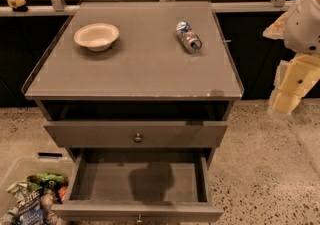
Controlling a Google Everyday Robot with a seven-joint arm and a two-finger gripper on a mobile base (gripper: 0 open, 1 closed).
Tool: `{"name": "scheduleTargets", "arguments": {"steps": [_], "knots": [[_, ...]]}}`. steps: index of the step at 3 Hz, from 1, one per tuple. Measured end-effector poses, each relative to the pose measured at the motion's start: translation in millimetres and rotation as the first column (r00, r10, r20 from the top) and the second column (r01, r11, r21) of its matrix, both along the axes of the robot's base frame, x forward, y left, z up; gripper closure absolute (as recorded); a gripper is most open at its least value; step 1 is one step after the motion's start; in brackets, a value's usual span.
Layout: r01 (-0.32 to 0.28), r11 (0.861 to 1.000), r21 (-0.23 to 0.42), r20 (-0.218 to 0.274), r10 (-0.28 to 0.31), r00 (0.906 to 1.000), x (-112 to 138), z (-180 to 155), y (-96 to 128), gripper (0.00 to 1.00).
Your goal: Close middle drawer
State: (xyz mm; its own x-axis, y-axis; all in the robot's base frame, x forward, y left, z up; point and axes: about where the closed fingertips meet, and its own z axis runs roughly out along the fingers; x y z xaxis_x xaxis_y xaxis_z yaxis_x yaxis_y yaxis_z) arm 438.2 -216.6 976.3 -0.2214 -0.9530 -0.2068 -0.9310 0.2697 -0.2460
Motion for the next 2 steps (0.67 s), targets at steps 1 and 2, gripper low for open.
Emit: {"name": "scheduleTargets", "arguments": {"steps": [1,2], "knots": [[0.0,1.0,0.0,0.0,0.0,1.0,0.0,0.0,0.0,0.0],[-0.024,1.0,-0.007,0.005,0.024,0.9997,-13.8,-19.5,-1.8,0.0]]}}
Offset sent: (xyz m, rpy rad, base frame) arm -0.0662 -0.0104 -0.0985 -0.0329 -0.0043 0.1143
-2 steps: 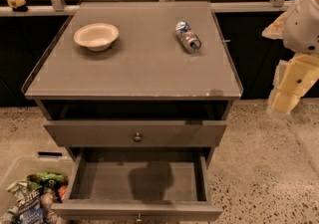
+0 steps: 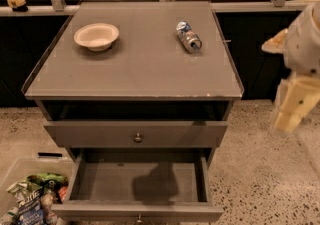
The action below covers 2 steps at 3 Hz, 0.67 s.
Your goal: Close middle drawer
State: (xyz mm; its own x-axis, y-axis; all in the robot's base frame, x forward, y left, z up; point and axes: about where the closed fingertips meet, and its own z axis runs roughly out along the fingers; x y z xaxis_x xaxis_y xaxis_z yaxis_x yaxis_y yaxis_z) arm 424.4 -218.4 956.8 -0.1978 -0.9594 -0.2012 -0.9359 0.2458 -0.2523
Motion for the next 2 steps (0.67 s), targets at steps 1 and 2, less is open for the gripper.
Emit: {"name": "scheduleTargets", "arguments": {"steps": [1,2], "knots": [[-0.052,0.997,0.061,-0.005,0.052,0.9986,-23.0,-67.1,-12.0,0.0],[-0.067,0.985,0.16,-0.075,0.08,0.994,-40.5,-182.3,-25.2,0.0]]}}
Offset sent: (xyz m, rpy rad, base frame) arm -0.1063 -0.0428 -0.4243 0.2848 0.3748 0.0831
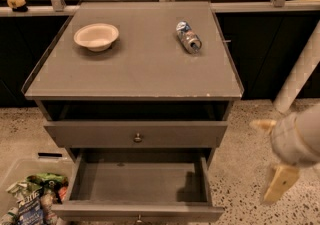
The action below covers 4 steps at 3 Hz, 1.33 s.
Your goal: Close middle drawer
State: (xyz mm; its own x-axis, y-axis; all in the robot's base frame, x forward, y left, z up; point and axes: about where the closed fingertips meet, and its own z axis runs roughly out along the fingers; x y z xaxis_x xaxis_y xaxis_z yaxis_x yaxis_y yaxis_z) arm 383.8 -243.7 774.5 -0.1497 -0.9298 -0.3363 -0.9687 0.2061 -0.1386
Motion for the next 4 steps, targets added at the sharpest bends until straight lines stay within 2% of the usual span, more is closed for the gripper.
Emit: {"name": "scheduleTargets", "arguments": {"steps": [1,2,3,4], "knots": [[-0.017,0.998,0.057,-0.149,0.025,0.9885,-33.7,-140.9,-3.6,0.0],[-0.022,0.996,0.087,-0.275,0.045,0.9604,-72.0,-251.8,-9.5,0.0],[-0.021,0.988,0.151,-0.398,0.08,0.9139,-120.4,-330.8,-4.7,0.0],[-0.013,0.982,0.188,-0.443,0.096,0.8914,-135.8,-353.4,5.4,0.0]]}}
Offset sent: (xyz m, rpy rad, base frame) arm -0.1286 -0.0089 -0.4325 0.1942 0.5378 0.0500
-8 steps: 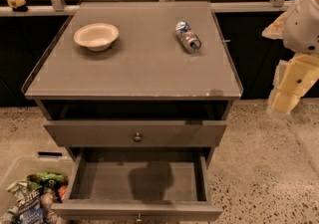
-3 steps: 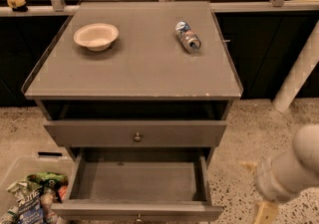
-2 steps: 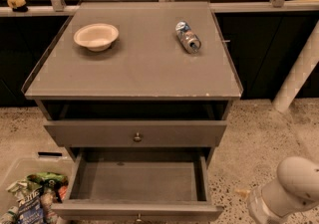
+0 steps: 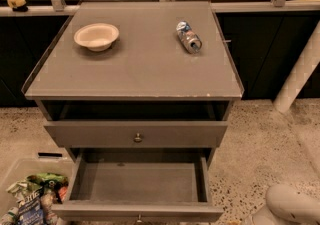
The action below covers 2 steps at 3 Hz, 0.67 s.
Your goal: Close middle drawer
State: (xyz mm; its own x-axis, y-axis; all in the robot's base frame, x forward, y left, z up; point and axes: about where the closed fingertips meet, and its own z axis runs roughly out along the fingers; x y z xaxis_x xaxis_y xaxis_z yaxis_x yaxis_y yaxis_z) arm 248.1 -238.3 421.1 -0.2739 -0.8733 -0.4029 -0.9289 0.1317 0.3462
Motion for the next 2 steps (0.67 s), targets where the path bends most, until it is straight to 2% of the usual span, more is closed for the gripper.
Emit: {"name": "scheduleTargets", "arguments": {"steps": [1,2], "knots": [[0.0,1.0,0.0,0.0,0.0,1.0,0.0,0.0,0.0,0.0],[-0.03,0.999,0.029,-0.015,0.03,0.9994,-10.1,-18.2,9.3,0.0]]}}
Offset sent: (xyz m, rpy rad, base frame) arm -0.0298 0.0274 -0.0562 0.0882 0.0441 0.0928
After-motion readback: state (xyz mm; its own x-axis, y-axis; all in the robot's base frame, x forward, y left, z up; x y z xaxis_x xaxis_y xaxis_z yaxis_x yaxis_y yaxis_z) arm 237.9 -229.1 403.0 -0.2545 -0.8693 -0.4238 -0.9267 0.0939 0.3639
